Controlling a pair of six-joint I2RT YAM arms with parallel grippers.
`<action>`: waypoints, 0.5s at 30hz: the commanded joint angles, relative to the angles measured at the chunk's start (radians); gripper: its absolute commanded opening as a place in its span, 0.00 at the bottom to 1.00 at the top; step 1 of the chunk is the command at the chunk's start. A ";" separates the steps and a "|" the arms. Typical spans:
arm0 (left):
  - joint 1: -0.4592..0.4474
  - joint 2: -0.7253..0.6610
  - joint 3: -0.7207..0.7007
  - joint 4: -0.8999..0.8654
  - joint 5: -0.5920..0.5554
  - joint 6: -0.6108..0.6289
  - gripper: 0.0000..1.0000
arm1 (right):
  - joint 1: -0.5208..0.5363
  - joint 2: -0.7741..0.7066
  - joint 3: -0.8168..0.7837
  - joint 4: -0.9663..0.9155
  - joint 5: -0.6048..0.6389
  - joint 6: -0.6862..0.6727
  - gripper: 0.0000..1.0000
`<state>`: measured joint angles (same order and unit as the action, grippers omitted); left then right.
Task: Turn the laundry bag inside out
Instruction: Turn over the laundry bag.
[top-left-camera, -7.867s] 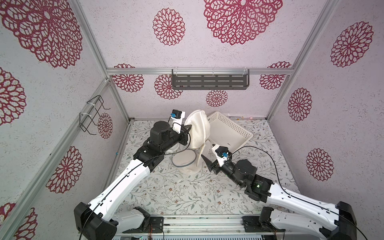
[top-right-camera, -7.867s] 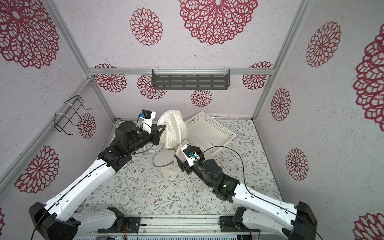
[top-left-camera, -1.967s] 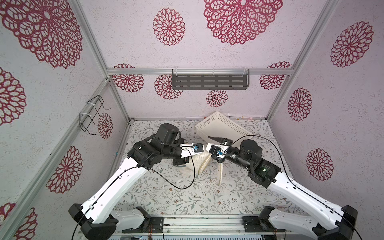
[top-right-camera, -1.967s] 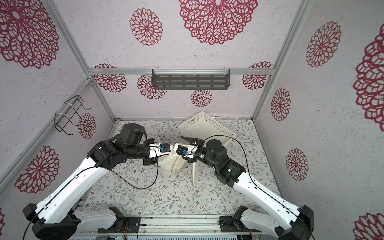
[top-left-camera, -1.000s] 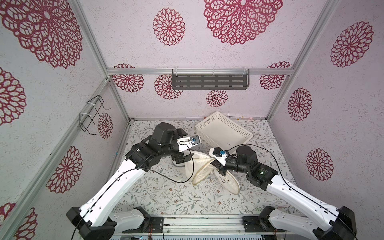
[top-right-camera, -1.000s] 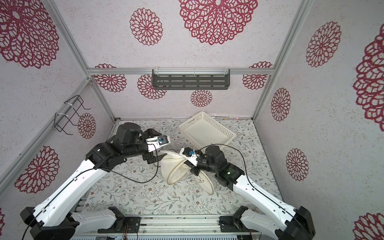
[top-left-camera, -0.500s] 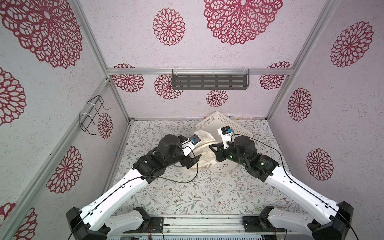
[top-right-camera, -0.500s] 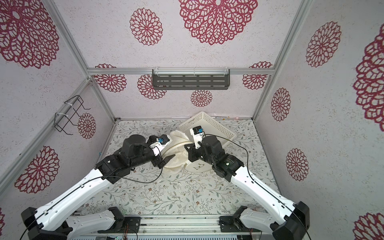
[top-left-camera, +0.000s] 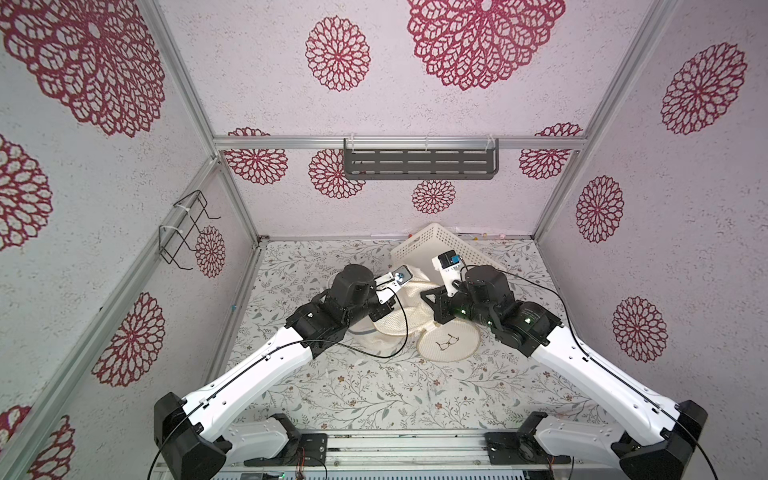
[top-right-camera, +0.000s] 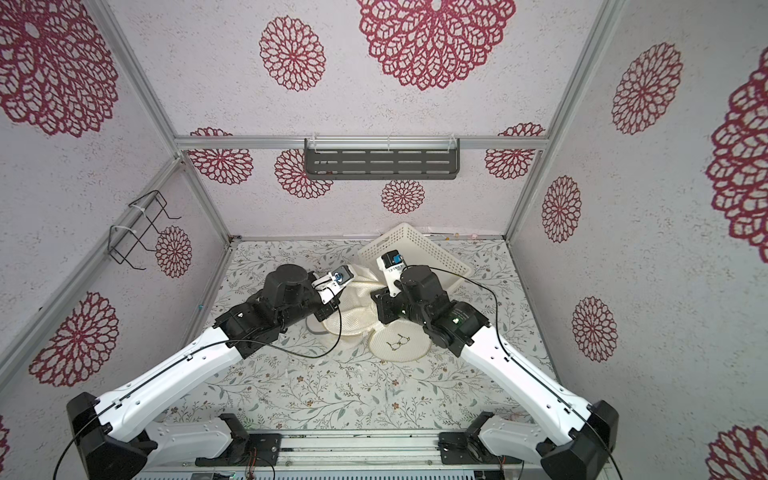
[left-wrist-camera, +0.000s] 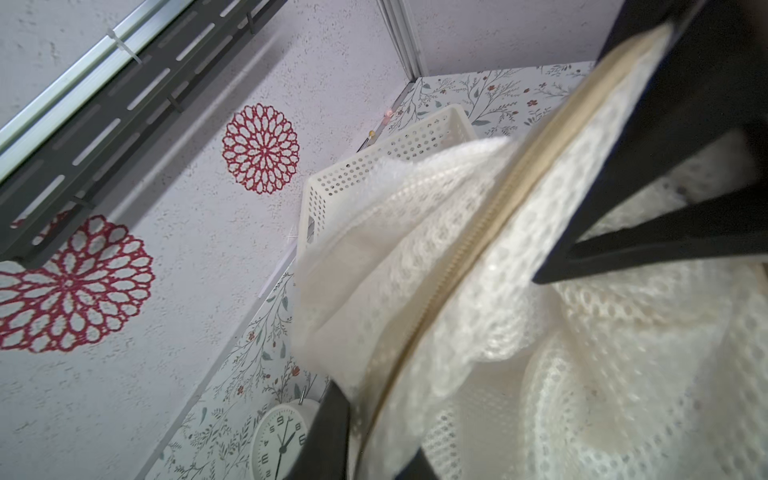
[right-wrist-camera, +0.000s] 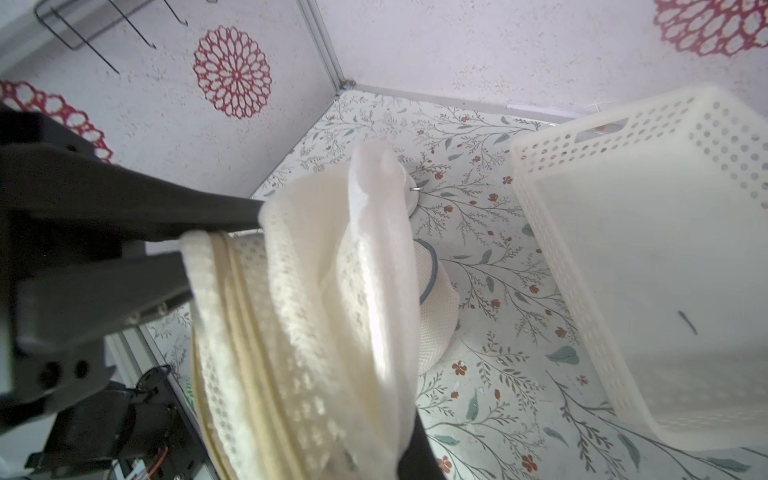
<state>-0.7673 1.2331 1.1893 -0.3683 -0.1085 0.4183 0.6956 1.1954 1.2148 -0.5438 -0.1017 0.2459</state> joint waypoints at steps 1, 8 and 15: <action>-0.004 -0.058 0.062 0.026 0.094 0.044 0.08 | -0.005 0.040 0.061 -0.103 -0.016 -0.134 0.00; 0.045 -0.003 0.198 0.006 0.226 -0.108 0.08 | 0.078 0.108 0.109 -0.206 -0.122 -0.384 0.00; 0.177 0.100 0.256 -0.043 0.318 -0.275 0.28 | 0.099 -0.022 0.026 -0.103 -0.244 -0.599 0.00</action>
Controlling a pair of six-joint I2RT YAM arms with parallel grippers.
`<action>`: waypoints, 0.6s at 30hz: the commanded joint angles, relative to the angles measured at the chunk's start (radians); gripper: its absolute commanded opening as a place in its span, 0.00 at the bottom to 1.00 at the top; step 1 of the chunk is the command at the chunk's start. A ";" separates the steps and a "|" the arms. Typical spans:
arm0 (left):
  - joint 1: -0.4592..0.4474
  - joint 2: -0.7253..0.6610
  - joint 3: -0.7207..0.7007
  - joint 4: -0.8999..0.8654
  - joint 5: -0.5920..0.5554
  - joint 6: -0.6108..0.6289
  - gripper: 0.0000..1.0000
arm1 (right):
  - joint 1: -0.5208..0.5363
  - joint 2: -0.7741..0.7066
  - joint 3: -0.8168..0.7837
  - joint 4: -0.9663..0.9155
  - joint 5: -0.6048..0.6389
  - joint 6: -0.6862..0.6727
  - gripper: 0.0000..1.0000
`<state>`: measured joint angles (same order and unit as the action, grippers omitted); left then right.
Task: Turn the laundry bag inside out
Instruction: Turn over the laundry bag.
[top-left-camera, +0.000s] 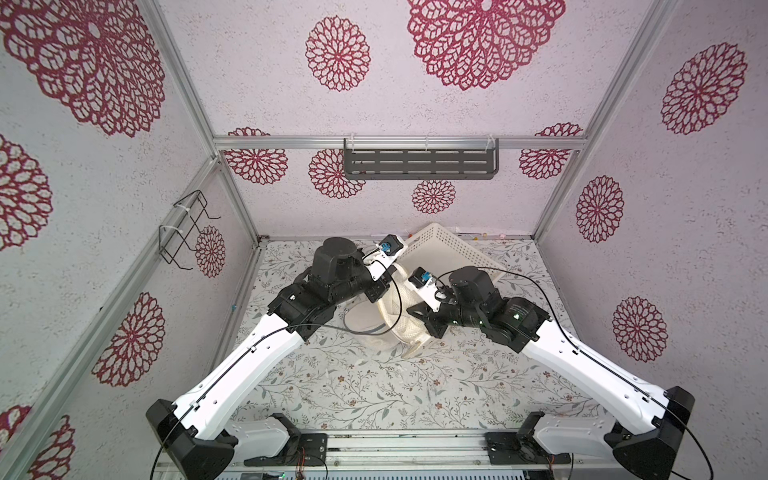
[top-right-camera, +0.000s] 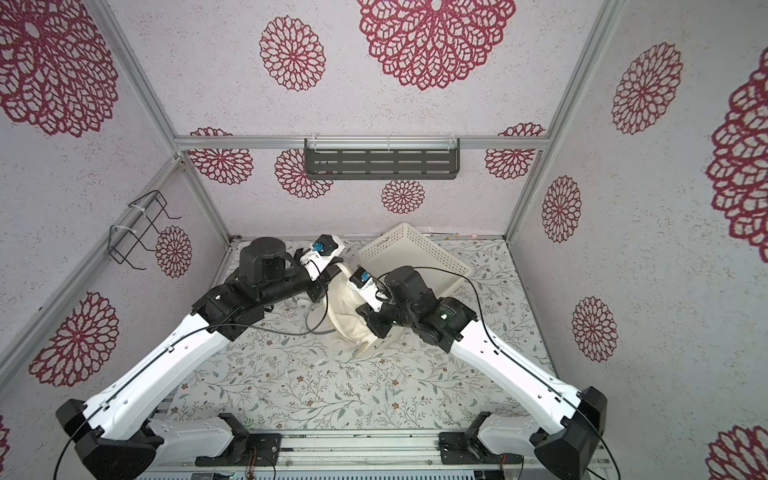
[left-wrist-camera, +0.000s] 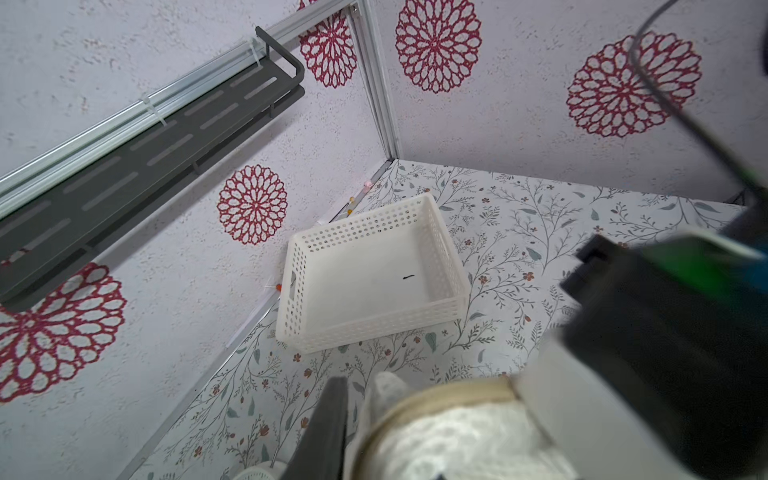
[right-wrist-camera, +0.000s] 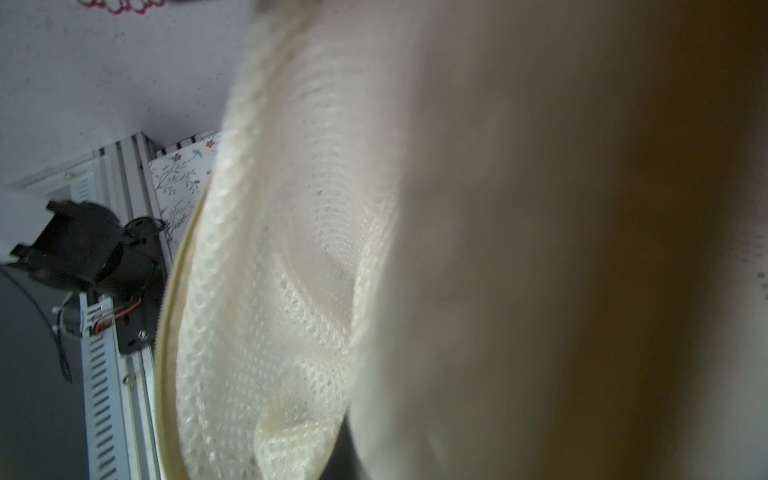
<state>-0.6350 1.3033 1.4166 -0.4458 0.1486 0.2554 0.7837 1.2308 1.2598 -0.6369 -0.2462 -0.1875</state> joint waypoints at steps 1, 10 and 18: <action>0.060 0.046 0.030 0.033 0.057 -0.143 0.37 | 0.011 -0.082 -0.033 0.009 -0.109 -0.193 0.00; 0.119 0.100 -0.014 -0.029 0.099 -0.198 0.69 | 0.000 -0.190 -0.076 0.088 -0.062 -0.241 0.00; 0.229 0.031 -0.176 -0.033 0.172 -0.220 0.87 | -0.098 -0.290 -0.126 0.180 -0.153 -0.152 0.00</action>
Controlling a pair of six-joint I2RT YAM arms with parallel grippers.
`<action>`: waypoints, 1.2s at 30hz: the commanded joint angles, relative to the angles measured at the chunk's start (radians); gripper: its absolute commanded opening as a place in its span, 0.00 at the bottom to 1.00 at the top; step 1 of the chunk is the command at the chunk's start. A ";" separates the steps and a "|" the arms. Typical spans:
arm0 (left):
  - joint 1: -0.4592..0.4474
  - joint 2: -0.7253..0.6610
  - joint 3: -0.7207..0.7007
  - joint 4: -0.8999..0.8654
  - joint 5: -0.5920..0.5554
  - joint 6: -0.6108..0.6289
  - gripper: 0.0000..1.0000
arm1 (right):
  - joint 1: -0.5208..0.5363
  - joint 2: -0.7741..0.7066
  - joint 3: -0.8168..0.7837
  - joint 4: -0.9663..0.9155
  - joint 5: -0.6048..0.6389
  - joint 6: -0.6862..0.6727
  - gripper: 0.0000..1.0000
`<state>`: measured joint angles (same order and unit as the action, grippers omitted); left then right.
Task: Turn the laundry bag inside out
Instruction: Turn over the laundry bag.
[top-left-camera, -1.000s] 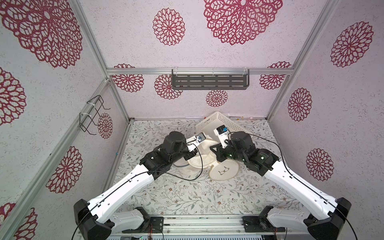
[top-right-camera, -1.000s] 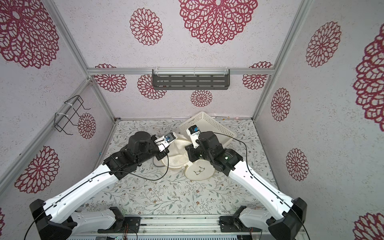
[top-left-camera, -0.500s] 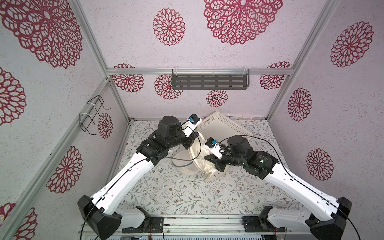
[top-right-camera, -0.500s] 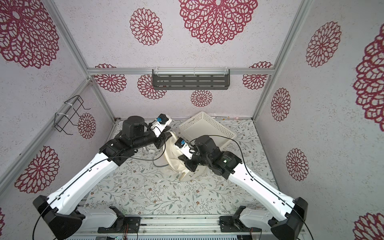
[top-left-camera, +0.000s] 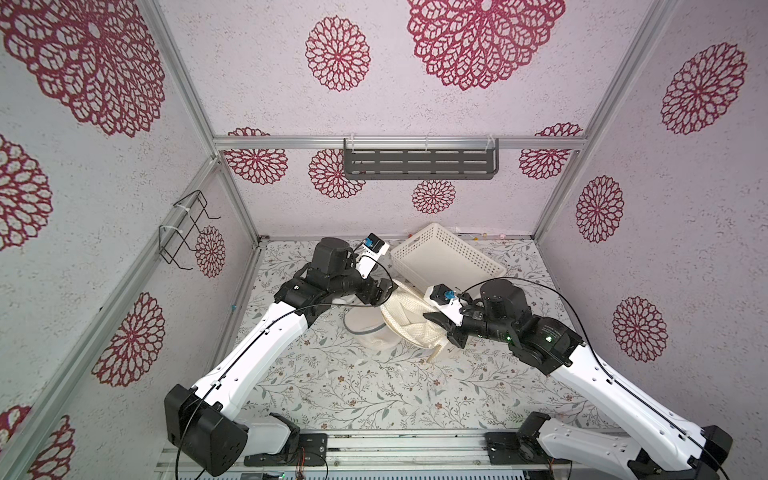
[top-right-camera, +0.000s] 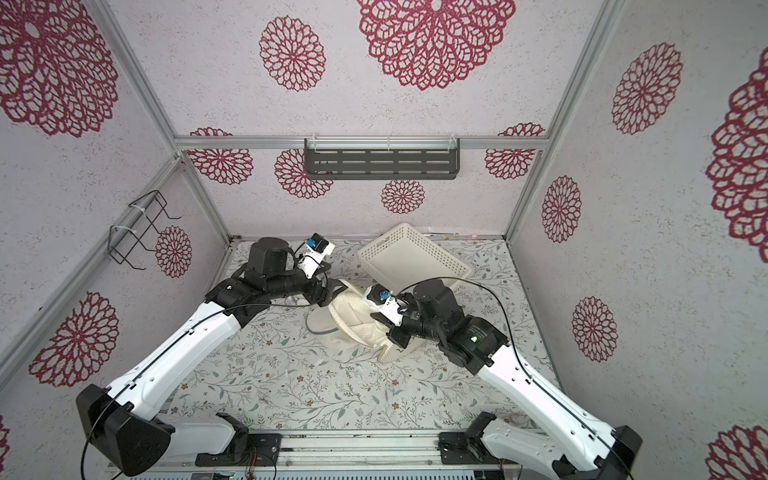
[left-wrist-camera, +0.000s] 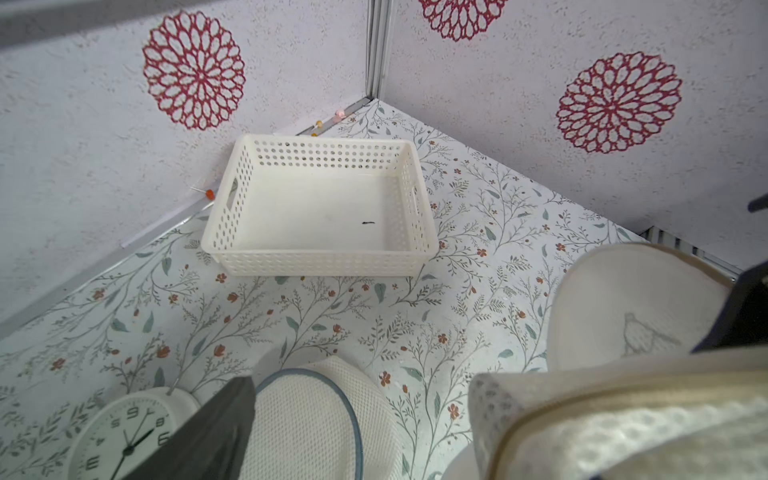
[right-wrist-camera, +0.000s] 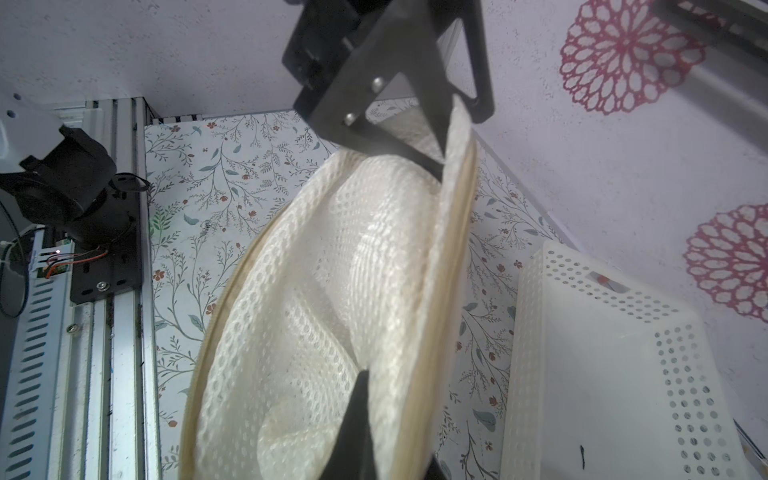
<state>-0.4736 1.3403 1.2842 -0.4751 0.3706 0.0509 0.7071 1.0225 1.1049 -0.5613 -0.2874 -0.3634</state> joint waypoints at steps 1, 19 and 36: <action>0.078 -0.009 -0.056 -0.003 -0.032 -0.014 0.88 | -0.035 -0.090 0.028 0.113 -0.136 0.037 0.00; 0.131 0.008 -0.206 0.174 0.254 -0.145 0.85 | -0.265 -0.175 -0.061 0.479 -0.402 0.394 0.00; 0.129 -0.035 -0.389 0.489 0.245 -0.282 0.70 | -0.361 -0.168 -0.217 1.000 -0.320 0.953 0.00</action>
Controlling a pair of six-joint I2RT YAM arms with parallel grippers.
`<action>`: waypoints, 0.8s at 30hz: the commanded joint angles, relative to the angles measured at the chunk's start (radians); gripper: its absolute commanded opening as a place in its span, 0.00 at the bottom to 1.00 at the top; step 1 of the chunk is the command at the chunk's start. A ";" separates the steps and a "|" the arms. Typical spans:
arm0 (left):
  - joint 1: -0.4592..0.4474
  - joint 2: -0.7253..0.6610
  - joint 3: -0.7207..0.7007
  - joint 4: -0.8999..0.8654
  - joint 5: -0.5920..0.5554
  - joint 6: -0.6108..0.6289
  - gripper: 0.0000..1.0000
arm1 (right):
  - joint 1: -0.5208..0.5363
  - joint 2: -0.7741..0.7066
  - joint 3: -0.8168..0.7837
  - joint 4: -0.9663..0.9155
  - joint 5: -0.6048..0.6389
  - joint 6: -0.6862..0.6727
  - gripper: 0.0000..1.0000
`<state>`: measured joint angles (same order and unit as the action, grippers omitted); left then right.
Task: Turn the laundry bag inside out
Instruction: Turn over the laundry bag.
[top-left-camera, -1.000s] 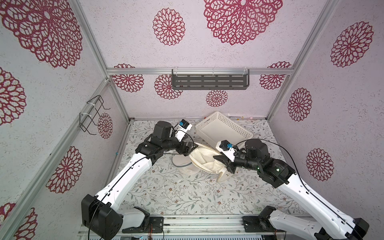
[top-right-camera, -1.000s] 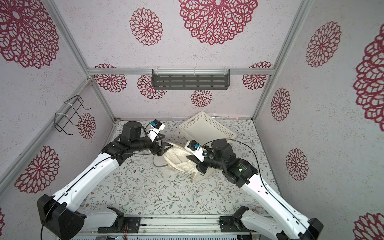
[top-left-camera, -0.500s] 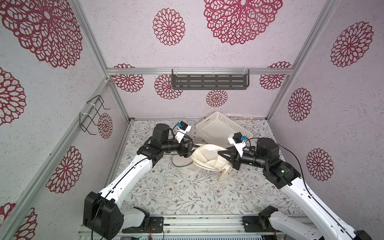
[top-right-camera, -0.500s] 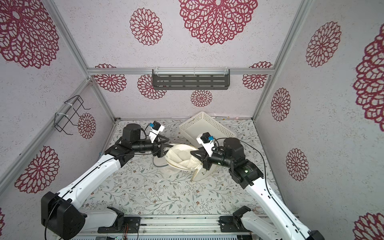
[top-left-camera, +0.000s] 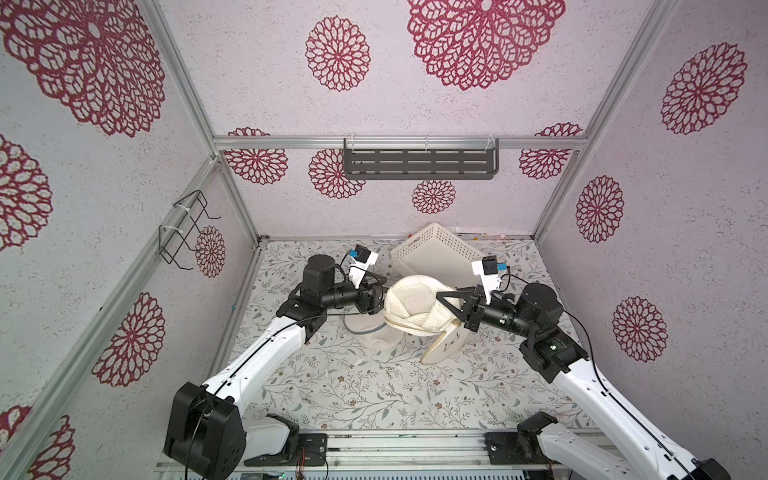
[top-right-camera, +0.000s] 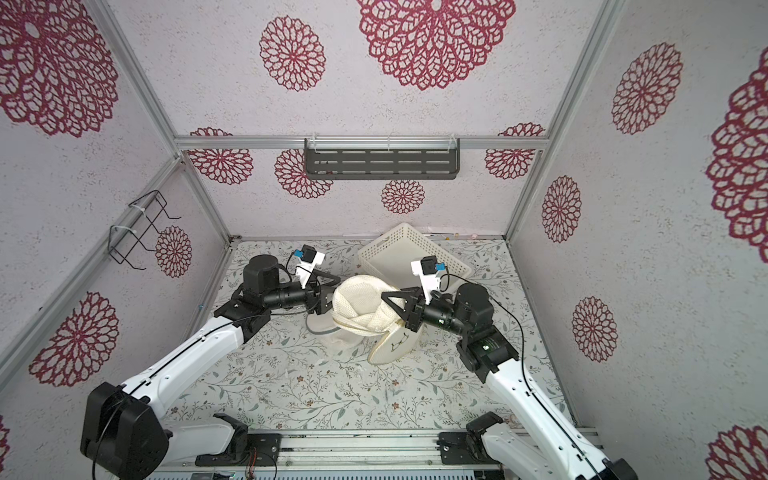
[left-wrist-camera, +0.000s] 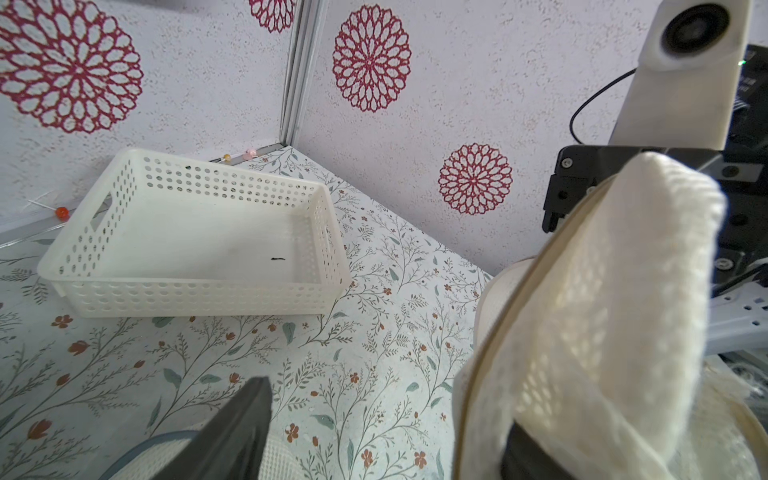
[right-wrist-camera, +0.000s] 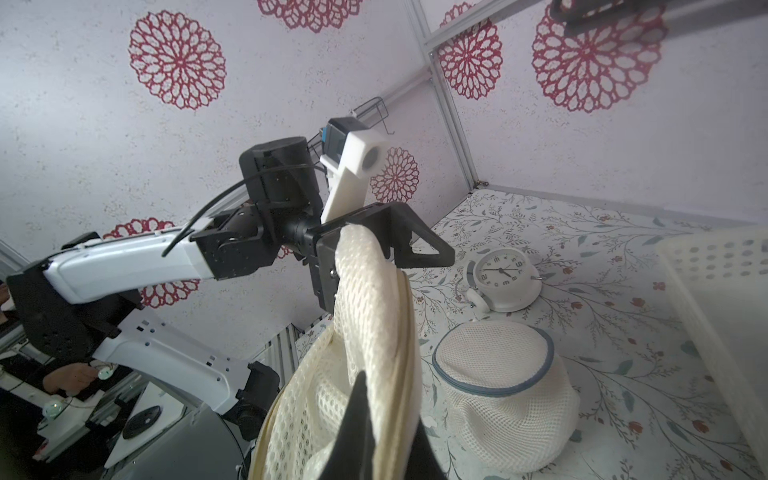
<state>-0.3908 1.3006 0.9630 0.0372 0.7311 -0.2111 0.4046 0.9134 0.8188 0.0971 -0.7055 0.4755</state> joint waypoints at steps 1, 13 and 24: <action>0.047 -0.004 -0.082 0.001 -0.120 -0.031 0.69 | -0.059 -0.058 0.068 0.342 0.127 0.130 0.00; -0.104 -0.066 -0.162 0.156 -0.295 0.058 0.66 | -0.055 -0.032 0.005 0.395 0.352 0.314 0.00; -0.089 -0.240 -0.028 -0.116 -0.376 0.301 0.59 | -0.054 0.069 0.175 -0.104 0.173 -0.175 0.00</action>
<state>-0.4942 1.0733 0.8734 0.0463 0.3431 -0.0303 0.3496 0.9569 0.9306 0.1432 -0.4267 0.5064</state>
